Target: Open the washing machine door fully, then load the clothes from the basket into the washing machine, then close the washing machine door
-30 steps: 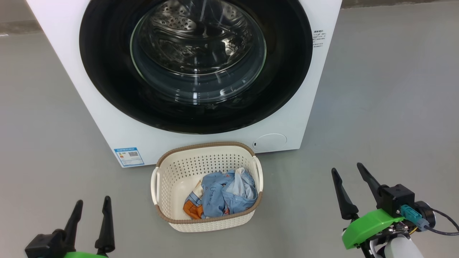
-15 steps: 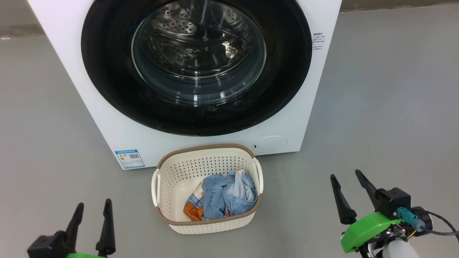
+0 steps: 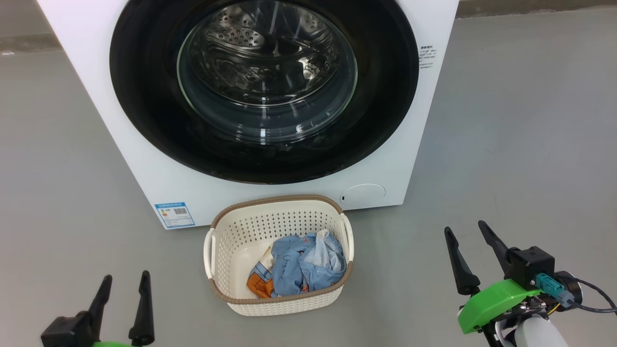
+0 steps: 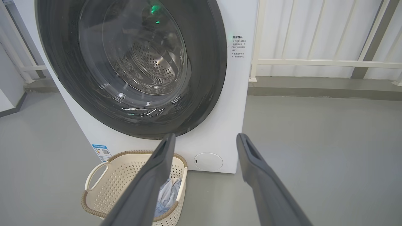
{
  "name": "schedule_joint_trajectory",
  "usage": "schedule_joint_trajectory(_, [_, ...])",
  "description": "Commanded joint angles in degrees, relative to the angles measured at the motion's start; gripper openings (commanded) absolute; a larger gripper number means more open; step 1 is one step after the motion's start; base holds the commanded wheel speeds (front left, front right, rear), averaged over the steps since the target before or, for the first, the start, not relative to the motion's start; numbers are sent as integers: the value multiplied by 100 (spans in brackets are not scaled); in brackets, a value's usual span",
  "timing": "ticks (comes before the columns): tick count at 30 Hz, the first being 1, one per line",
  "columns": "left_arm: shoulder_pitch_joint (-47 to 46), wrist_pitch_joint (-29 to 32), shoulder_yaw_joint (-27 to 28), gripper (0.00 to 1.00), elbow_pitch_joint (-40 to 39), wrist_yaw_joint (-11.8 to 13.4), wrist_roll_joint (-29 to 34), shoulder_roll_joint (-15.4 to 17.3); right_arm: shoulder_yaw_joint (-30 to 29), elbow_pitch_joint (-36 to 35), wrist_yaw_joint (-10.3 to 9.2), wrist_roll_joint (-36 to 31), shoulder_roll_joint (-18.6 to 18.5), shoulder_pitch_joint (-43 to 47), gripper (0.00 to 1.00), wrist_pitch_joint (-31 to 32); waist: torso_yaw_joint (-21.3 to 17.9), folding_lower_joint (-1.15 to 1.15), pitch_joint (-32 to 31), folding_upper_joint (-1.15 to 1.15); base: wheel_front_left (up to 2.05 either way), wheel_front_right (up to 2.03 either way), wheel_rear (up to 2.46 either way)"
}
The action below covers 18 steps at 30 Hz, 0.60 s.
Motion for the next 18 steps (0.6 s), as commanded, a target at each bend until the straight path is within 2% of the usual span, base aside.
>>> schedule_joint_trajectory(1, [-267,-37,204,100,-129,-14,37,91,134,-162,-6,57,25,-184,100,-69,1,0,-1,0,0,0,0])
schedule_joint_trajectory(18, [-259,-37,211,100,-163,-14,36,91,126,-210,-6,69,26,-167,100,-69,-5,0,-23,0,5,5,-9])
